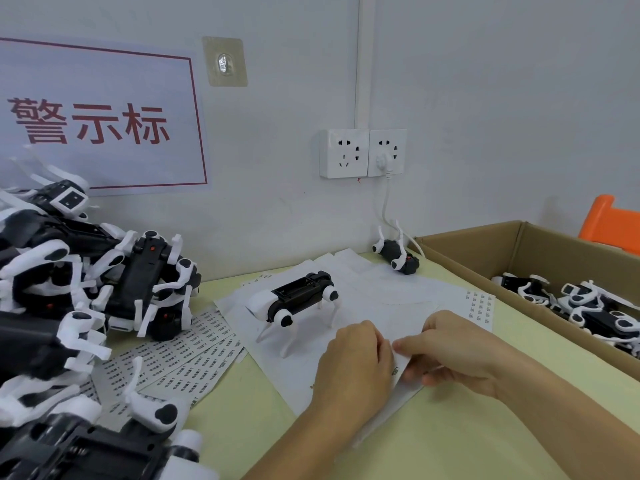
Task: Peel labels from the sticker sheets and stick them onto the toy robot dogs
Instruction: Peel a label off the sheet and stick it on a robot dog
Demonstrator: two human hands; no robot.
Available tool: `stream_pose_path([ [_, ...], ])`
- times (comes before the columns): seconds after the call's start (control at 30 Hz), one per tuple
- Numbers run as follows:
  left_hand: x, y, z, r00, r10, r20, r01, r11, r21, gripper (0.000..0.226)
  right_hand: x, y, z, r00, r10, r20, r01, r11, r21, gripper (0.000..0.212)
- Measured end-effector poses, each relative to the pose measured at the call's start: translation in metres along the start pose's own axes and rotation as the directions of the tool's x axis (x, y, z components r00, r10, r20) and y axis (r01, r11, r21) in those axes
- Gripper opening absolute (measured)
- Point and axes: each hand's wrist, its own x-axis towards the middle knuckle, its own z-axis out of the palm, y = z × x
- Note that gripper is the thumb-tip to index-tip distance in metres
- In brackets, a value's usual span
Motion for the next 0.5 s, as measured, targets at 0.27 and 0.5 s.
stream_pose_path([
  [0.27, 0.006, -0.005, -0.001, 0.993, -0.116, 0.031, 0.12, 0.974, -0.191, 0.02, 0.007, 0.004, -0.006, 0.995, 0.077, 0.061, -0.083, 0.992, 0.094, 0.012],
  [0.5, 0.007, -0.009, -0.001, 0.978, -0.206, -0.043, 0.179, 0.919, -0.351, 0.024, 0.01, 0.008, -0.018, 0.985, 0.157, 0.068, -0.172, 0.907, 0.384, 0.022],
])
